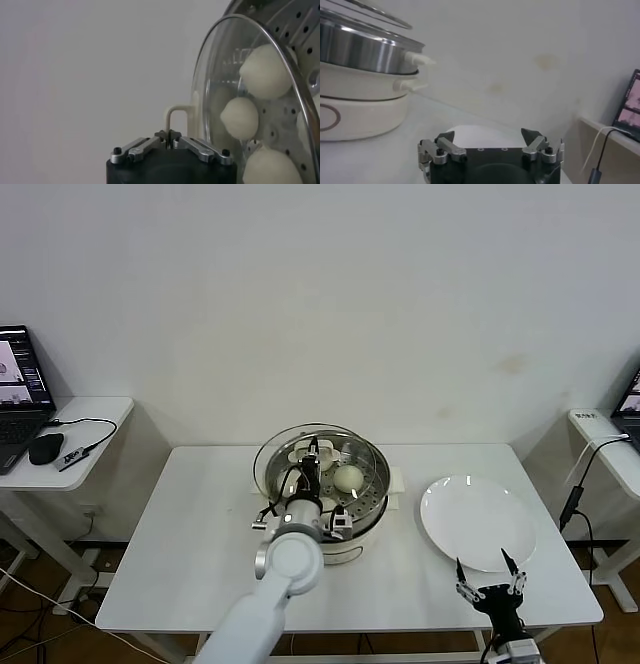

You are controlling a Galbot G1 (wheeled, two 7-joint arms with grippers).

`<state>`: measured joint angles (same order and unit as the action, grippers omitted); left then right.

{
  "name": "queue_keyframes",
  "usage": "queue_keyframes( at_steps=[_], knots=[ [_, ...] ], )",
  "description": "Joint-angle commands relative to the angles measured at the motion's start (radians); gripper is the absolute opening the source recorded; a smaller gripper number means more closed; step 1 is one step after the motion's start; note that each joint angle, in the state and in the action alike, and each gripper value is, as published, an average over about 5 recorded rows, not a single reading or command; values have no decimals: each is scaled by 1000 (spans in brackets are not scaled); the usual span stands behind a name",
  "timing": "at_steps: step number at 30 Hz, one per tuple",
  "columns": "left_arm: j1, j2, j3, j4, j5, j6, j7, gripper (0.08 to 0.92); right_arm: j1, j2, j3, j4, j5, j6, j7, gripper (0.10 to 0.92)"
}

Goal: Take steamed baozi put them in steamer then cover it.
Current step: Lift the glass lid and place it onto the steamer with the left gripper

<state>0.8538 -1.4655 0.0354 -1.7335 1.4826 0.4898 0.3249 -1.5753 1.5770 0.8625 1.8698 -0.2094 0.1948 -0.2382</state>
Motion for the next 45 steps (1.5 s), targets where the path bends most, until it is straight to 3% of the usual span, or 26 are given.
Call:
queue_keyframes(
  at_steps=[1,39,45],
  knots=[
    [5,-43,6,21,52,-3,4,116,0,1,-2,-3,-5,2,0,823],
    [43,-95,0,56,88,-35,-29,116,-4,0,-10,-18,-15,11,-6,823],
    [66,-74,0,-9,72,-36,-30,195,-3,-1,-11,-18,-17,10,-6,823]
  ],
)
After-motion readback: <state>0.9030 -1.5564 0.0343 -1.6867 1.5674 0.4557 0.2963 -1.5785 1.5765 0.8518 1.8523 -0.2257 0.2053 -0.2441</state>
